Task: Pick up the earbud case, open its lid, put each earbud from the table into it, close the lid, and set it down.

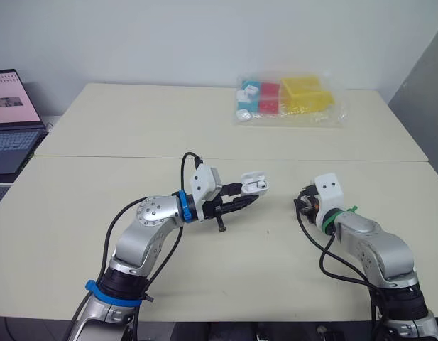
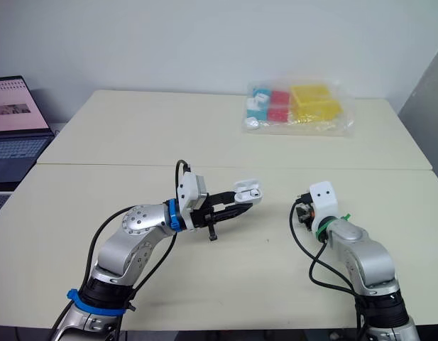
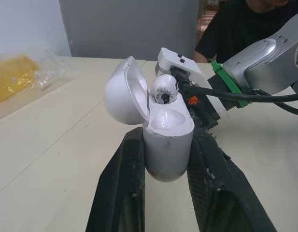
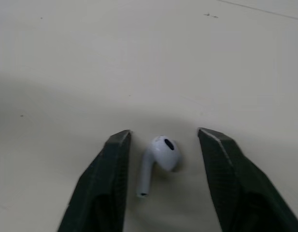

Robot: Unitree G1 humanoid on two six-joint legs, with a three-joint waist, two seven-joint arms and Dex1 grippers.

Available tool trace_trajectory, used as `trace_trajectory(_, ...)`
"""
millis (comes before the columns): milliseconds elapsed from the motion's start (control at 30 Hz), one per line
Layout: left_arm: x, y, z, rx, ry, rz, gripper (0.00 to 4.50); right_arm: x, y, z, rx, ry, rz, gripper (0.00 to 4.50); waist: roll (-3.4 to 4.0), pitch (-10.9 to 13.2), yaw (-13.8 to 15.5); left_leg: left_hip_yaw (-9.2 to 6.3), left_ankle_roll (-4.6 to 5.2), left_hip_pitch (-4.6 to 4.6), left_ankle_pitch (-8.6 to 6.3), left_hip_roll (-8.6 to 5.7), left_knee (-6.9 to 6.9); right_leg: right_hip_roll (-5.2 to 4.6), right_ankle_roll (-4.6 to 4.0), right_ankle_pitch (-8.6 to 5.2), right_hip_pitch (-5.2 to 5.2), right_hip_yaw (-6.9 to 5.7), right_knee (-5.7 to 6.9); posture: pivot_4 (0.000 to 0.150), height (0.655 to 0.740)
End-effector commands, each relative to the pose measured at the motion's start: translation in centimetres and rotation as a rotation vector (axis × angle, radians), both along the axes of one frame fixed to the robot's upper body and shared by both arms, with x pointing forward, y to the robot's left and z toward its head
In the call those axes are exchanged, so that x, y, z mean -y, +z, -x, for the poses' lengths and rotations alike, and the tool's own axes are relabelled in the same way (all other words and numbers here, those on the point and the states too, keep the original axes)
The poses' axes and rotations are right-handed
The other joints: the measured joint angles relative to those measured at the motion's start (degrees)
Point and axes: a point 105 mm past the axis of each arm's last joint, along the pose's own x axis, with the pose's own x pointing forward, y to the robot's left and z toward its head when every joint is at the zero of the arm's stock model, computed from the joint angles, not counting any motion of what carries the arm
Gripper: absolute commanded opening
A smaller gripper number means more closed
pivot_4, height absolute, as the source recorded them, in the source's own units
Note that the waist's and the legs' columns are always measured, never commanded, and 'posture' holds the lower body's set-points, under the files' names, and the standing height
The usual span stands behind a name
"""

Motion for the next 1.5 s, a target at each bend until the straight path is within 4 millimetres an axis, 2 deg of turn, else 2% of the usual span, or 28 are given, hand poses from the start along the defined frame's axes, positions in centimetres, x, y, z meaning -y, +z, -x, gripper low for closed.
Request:
trace_trajectory(33, 0.4, 0.8, 0.6, 0.047, -0.022, 0.011, 0.81, 1.2, -0.7, 0.7, -0.052, -0.024, 0.007, 0.49, -0.01, -0.01, 0.21, -0.01, 0.00, 0.00, 0.00, -0.02, 0.00, -0.02, 0.00, 0.00, 0.02, -0.02, 0.00, 0.150, 0.7378)
trace_trajectory(167, 0.4, 0.8, 0.7, 0.047, -0.023, 0.010, 0.81, 1.1, -0.1, 1.2, -0.050, 0.029, 0.015, 0.46, -0.01, -0.01, 0.26, 0.00, 0.00, -0.02, 0.00, -0.04, 0.01, -0.04, 0.00, 0.00, 0.03, -0.03, -0.04, 0.150, 0.7378)
trace_trajectory(267, 0.3, 0.8, 0.7, 0.043, -0.020, 0.009, 0.81, 0.3, 2.2, 2.7, 0.005, 0.282, 0.136, 0.46, 0.02, 0.01, 0.27, -0.02, 0.00, -0.04, 0.00, -0.06, -0.01, -0.06, 0.00, 0.00, 0.01, -0.05, -0.08, 0.150, 0.7378)
trace_trajectory(333, 0.3, 0.7, 0.8, 0.041, -0.023, 0.005, 0.81, 0.8, 2.7, 4.1, -0.029, 0.440, 0.223, 0.46, 0.04, 0.02, 0.12, -0.01, 0.01, -0.06, -0.01, -0.07, -0.01, -0.06, 0.01, 0.00, -0.01, -0.02, -0.13, 0.150, 0.7378)
trace_trajectory(433, 0.3, 0.7, 1.0, 0.037, -0.026, 0.006, 0.81, 2.3, 3.1, 5.8, -0.086, 0.647, 0.311, 0.46, 0.01, 0.02, -0.01, -0.01, 0.02, -0.03, -0.01, -0.05, -0.01, 0.00, 0.01, 0.00, 0.03, -0.07, -0.16, 0.150, 0.7378)
trace_trajectory(567, 0.4, 0.7, 1.1, 0.033, -0.028, 0.006, 0.81, 3.9, 2.9, 6.7, -0.157, 0.764, 0.378, 0.46, 0.00, 0.03, -0.07, 0.04, 0.02, 0.03, -0.01, 0.03, -0.01, 0.10, 0.00, 0.00, 0.04, -0.08, -0.10, 0.150, 0.7378)
trace_trajectory(733, 0.4, 0.4, 1.6, 0.015, -0.030, 0.000, 0.81, 8.0, 2.0, 8.9, -0.367, 1.011, 0.595, 0.46, 0.06, 0.05, 0.00, 0.06, 0.02, 0.10, -0.01, -0.01, 0.04, 0.03, 0.00, 0.00, 0.05, -0.02, -0.02, 0.150, 0.7378)
trace_trajectory(800, 0.3, 0.3, 1.8, 0.011, -0.029, -0.001, 0.81, 8.7, 2.0, 9.0, -0.396, 1.101, 0.654, 0.46, 0.04, 0.05, -0.06, 0.07, 0.02, 0.10, -0.01, 0.00, 0.06, 0.03, 0.01, 0.00, 0.05, 0.00, -0.02, 0.150, 0.7378)
trace_trajectory(933, 0.3, 0.3, 1.9, 0.006, -0.027, -0.002, 0.81, 10.2, 1.6, 8.5, -0.428, 1.157, 0.762, 0.46, 0.06, 0.06, -0.09, 0.06, 0.02, 0.15, -0.01, 0.00, 0.06, 0.04, 0.01, 0.00, 0.04, 0.02, 0.05, 0.150, 0.7378)
trace_trajectory(1033, 0.3, 0.3, 2.0, 0.004, -0.026, -0.001, 0.81, 9.5, 1.4, 7.9, -0.415, 1.168, 0.733, 0.46, 0.06, 0.06, -0.13, 0.07, 0.01, 0.18, 0.00, 0.01, 0.08, 0.04, 0.00, 0.00, 0.04, 0.05, 0.11, 0.150, 0.7378)
trace_trajectory(1267, 0.4, 0.2, 2.1, 0.001, -0.026, -0.003, 0.81, 9.5, 1.2, 7.2, -0.415, 1.177, 0.768, 0.46, 0.07, 0.05, 0.03, 0.09, 0.00, 0.20, 0.00, 0.00, 0.11, 0.01, 0.00, 0.00, 0.06, 0.07, 0.14, 0.150, 0.7378)
trace_trajectory(1500, 0.4, 0.2, 2.1, -0.003, -0.028, -0.005, 0.81, 9.2, 1.3, 6.7, -0.352, 1.177, 0.797, 2.84, 0.06, 0.05, -0.09, 0.09, 0.00, 0.60, 0.00, 0.01, 0.10, 0.01, -0.01, 0.00, 0.41, 0.07, 0.16, 0.150, 0.7378)
